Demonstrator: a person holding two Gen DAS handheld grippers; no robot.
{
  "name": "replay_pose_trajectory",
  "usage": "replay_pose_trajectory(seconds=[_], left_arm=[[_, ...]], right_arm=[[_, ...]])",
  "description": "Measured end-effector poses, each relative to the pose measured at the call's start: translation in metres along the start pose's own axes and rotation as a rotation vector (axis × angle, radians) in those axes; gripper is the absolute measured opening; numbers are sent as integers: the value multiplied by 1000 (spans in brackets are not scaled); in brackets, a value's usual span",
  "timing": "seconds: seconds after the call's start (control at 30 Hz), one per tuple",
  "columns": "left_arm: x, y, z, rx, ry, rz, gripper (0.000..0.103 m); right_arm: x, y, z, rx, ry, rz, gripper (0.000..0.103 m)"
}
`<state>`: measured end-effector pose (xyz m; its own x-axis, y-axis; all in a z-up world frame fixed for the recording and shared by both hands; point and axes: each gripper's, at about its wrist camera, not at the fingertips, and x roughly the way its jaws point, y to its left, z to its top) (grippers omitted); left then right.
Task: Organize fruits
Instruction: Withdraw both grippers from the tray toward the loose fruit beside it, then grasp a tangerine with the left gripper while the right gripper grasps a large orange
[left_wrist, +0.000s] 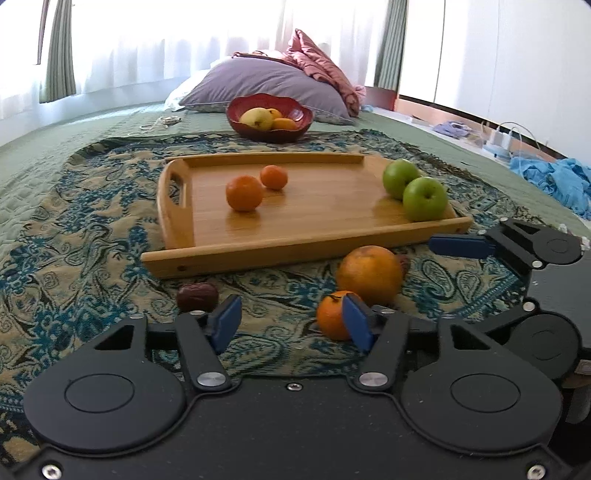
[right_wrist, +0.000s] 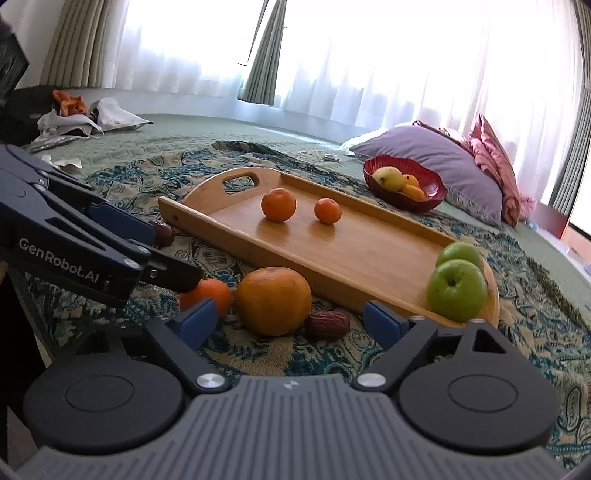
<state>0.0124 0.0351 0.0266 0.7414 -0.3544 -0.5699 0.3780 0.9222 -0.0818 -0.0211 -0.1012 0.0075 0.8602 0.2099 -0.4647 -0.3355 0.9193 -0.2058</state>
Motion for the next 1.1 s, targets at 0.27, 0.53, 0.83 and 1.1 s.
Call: replay_pose_trajectory(seconds=[0.27,0.53,0.83,1.1], left_arm=[[-2,-6,-2,-8,12,-65,56],[20,-18,-3,-6,58,-93,40],[17,-18,1,-8,4,-7,31],[11,-5,12,-33,-26,52,31]], right_arm=[[-5,-15,-6,47,15,-3,84],[-13,-22,-14,55,14,-2,79],[-12,-16,-11,40,2,21,77],[2,0,1,34,-2,35,72]])
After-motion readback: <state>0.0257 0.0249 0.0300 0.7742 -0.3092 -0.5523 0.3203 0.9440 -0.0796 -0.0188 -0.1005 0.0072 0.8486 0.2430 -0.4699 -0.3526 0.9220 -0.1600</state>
